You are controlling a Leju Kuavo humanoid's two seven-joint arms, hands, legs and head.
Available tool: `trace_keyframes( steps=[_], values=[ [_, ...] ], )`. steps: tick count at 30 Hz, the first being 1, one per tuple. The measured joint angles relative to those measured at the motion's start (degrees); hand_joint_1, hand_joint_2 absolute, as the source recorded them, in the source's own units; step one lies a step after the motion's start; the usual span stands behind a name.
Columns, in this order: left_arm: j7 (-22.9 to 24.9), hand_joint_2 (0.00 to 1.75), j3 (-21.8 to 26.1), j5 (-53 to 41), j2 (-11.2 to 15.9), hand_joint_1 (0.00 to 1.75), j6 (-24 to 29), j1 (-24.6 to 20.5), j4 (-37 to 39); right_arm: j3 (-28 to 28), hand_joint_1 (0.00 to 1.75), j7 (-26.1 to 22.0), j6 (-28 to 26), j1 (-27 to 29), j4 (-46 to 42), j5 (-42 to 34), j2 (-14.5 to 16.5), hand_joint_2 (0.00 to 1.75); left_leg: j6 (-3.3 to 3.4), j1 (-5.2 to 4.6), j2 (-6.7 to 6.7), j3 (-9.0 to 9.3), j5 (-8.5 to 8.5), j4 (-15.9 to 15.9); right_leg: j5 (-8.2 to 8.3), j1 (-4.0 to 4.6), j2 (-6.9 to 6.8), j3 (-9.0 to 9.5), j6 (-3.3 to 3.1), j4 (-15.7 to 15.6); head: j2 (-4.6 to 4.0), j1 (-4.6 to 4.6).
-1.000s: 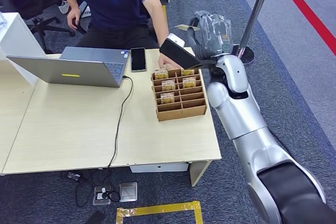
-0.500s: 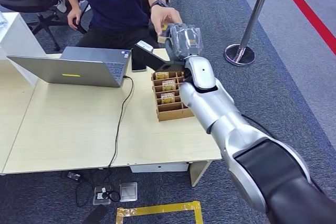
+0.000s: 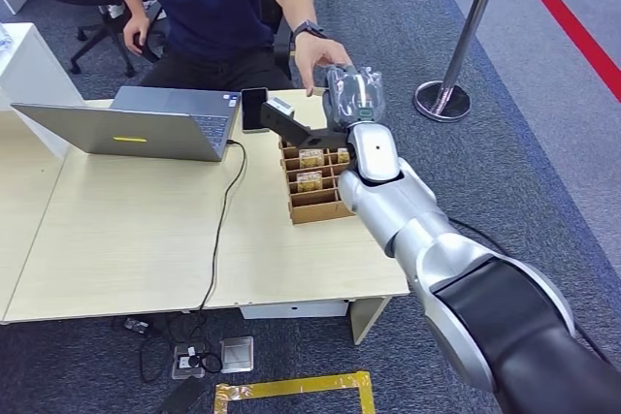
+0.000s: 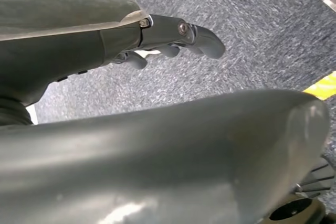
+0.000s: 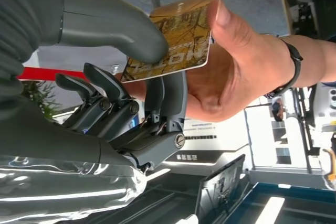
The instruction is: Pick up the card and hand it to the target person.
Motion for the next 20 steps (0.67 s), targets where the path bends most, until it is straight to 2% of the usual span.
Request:
trace_keyframes(
  steps=[4,8,14,20],
  values=[
    [0.3,0.0,-0.1,-0.2,-0.1,0.0,-0.2,-0.4,0.0,0.0,1.75,0.0,-0.3,0.0,0.6,0.2,-0.2,1.75,0.0,0.0,0.0,-0.01,0.0,0.0,0.0,0.0,0.0,0.0,0.0,0.0,0.0,0.01],
    [0.3,0.0,-0.1,-0.3,-0.2,0.0,-0.3,-0.6,0.0,0.0,0.01,-0.4,-0.6,0.0,1.1,0.3,-0.3,1.75,0.0,0.0,0.0,-0.02,0.0,0.0,0.0,0.0,0.0,-0.01,0.0,0.0,0.0,0.03],
    [0.1,0.0,-0.1,-0.3,-0.2,0.0,-0.4,-0.7,0.0,-0.6,0.0,-4.2,-1.7,0.0,1.1,-2.4,-0.3,1.75,0.0,0.0,0.0,-0.03,0.0,0.0,0.0,0.0,0.0,-0.02,0.0,0.0,0.0,0.01],
    [-0.1,0.0,0.0,-0.2,-0.2,0.0,-0.5,-0.4,0.0,-4.7,0.0,-14.3,-2.4,0.6,-3.3,-11.9,-0.6,1.75,0.0,0.0,0.0,-0.02,0.0,0.0,0.0,0.0,0.0,-0.02,0.0,0.0,0.0,0.0]
  ],
)
